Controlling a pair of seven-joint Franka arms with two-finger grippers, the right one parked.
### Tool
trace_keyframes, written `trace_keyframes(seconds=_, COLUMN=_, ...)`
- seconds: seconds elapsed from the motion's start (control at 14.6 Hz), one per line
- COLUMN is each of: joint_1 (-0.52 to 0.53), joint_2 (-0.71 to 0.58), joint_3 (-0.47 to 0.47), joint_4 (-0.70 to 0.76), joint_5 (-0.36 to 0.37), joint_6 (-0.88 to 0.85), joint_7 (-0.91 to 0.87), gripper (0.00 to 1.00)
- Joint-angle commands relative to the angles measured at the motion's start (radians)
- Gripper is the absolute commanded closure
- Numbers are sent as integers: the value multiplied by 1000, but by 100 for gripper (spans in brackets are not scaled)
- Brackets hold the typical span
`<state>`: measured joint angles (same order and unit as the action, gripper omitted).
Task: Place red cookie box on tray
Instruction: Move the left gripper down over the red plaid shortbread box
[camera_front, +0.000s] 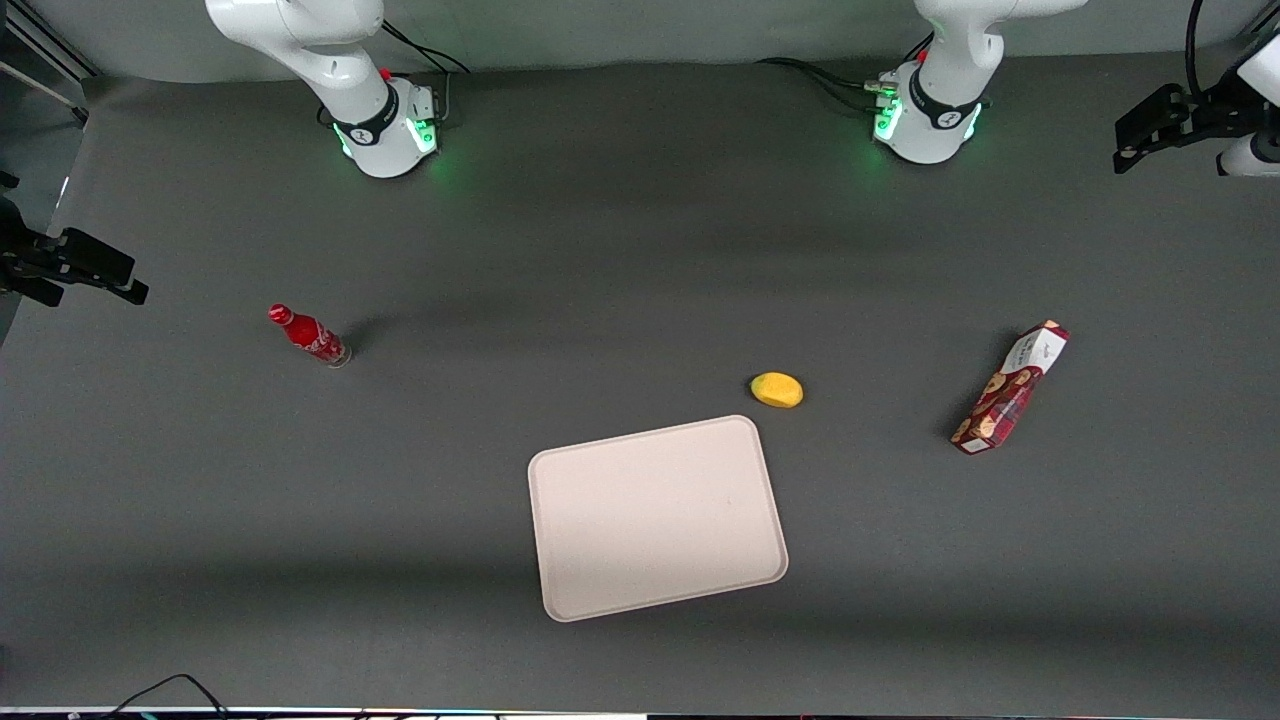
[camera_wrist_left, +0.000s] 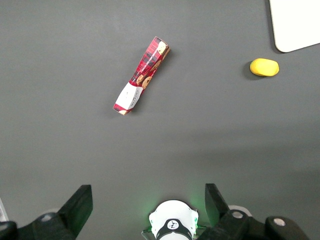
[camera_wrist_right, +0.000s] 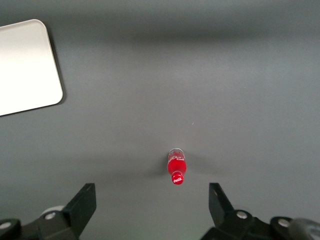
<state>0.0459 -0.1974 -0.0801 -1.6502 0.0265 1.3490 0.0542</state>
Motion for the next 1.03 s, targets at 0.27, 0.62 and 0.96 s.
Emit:
trace_keyframes(seconds=0.27, joint_1=-14, joint_2=52, joint_3=8, joint_4=27, joint_5=-22, joint_6=-1, joint_7=-7, gripper=0)
trace_keyframes(seconds=0.62, joint_1=-11, joint_2=166, joint_3=17, joint_4=23, joint_5=-20, joint_6=64, joint_7=4, gripper=0)
trace_keyframes(seconds=0.96, joint_1=-4, joint_2=335, joint_3=74, joint_4=-75, joint_5=9, joint_6=200, joint_7=316, gripper=0)
